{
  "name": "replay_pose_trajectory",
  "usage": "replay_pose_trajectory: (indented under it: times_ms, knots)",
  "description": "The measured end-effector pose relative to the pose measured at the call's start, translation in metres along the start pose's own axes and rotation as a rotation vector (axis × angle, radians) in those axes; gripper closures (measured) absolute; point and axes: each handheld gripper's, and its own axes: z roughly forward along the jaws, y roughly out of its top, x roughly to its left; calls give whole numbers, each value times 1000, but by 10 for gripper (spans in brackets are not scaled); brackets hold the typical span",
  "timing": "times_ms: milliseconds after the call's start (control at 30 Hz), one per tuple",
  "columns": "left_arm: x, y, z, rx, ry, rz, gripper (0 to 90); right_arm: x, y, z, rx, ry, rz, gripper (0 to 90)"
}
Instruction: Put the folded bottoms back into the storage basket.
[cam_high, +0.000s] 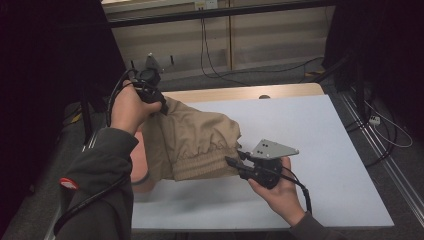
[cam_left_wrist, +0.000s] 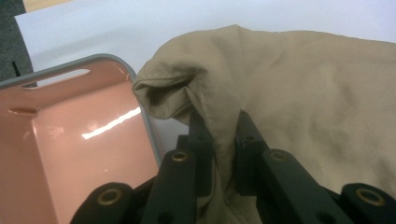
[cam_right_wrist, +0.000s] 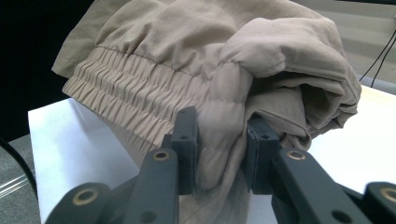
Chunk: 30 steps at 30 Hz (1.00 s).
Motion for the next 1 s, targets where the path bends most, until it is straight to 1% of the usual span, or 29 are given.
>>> replay_pose_trajectory:
  times_ms: [67,333,500,667,1000]
  knots:
    - [2,0,-2,-1,3,5,809,1,2,1,-2,-1,-2,696]
    - [10,0,-9,-8,9,-11,809,5,9,7,-13,10,-7,696]
    - [17,-1,-13,-3,7,-7,809,7,13,12,-14,16,-8,696]
    - [23,-1,-17,-3,16,-9,809,10,16,17,-15,21,-10,696]
    - [32,-4,-24,-7,19,-18,809,15,21,25,-19,31,-4,696]
